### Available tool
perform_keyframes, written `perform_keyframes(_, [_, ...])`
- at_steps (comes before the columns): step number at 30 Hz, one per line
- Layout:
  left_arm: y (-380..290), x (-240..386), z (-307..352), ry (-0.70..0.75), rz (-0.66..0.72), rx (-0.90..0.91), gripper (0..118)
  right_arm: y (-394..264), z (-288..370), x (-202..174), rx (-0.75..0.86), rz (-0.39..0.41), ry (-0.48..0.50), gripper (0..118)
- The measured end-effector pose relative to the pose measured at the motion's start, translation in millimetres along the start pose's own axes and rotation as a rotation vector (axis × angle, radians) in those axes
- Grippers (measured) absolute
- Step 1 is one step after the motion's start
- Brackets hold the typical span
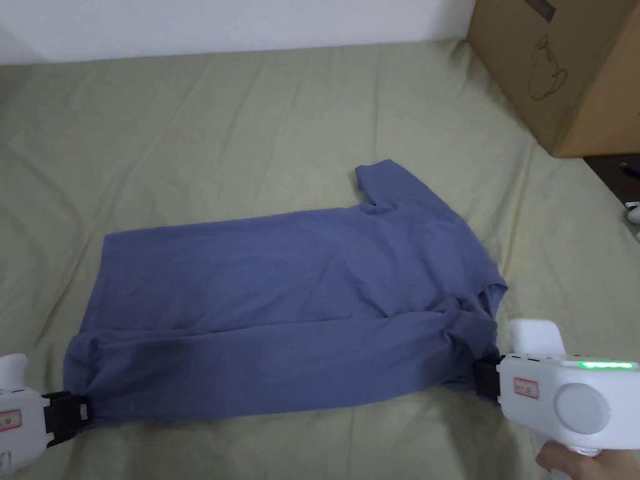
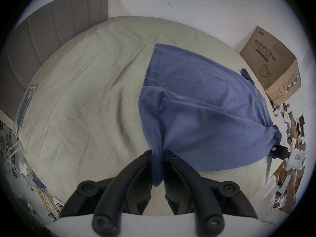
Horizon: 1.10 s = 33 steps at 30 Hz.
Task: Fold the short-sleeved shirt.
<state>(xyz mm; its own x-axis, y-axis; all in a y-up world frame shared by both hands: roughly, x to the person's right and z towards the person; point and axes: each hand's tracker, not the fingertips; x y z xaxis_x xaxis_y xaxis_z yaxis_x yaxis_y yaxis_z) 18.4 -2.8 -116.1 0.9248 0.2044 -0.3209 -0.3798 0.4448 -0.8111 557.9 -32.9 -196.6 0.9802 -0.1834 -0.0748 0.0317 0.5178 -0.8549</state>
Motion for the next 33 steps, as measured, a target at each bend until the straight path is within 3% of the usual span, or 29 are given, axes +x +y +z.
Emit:
perform_keyframes(4, [-1.8, -0.8, 21.0, -0.017, -0.023, 0.023, 8, -5.2, 38.5, 4.6, 0.005, 0.026, -0.041, 7])
perform_keyframes(6, [-9.5, -1.4, 35.1, -0.021, -0.054, 0.027, 8, -10.8, 64.1, 11.2, 0.027, -0.028, 0.027, 8])
perform_keyframes(11, [-48.9, -13.0, 64.2, 0.015, -0.111, 0.003, 6, -40.2, 110.3, 27.8, -0.001, -0.055, -0.002, 8])
perform_keyframes(13, [-67.1, -21.6, 69.1, 0.011, -0.108, -0.021, 5, -57.3, 112.5, 37.6, -0.041, -0.102, 0.015, 8])
perform_keyframes(15, [-84.5, -28.8, 65.1, 0.092, -0.128, -0.072, 4, -74.7, 105.6, 41.8, -0.110, -0.103, -0.054, 8])
perform_keyframes(20, [-98.6, -35.0, 64.0, 0.053, -0.089, -0.104, 4, -88.0, 99.3, 48.2, -0.143, -0.168, -0.035, 10])
perform_keyframes(26, [-81.3, -42.7, 76.3, 0.033, -0.064, -0.036, 4, -73.4, 111.1, 37.7, -0.095, -0.095, -0.038, 10])
perform_keyframes(27, [-79.9, -41.6, 74.5, 0.040, -0.080, -0.043, 6, -72.1, 109.1, 36.4, -0.095, -0.087, -0.037, 15])
perform_keyframes(28, [-80.8, -37.9, 73.8, 0.052, -0.103, -0.048, 24, -72.0, 108.2, 34.3, -0.093, -0.080, -0.036, 39])
perform_keyframes(29, [-81.4, -35.5, 72.5, 0.067, -0.122, -0.050, 43, -72.4, 109.1, 31.4, -0.090, -0.078, -0.047, 77])
perform_keyframes(30, [-82.0, -33.6, 73.3, 0.093, -0.132, -0.041, 55, -72.9, 111.4, 30.0, -0.080, -0.075, -0.068, 77])
perform_keyframes(31, [-81.7, -34.0, 73.3, 0.107, -0.132, -0.037, 55, -72.0, 111.3, 34.3, -0.082, -0.070, -0.070, 91])
perform_keyframes(32, [-82.7, -30.4, 76.0, 0.106, -0.129, -0.039, 92, -71.7, 115.2, 35.2, -0.079, -0.069, -0.075, 115])
perform_keyframes(33, [-81.1, -29.6, 80.6, 0.106, -0.120, -0.025, 115, -69.8, 126.1, 35.4, -0.008, -0.076, -0.053, 116])
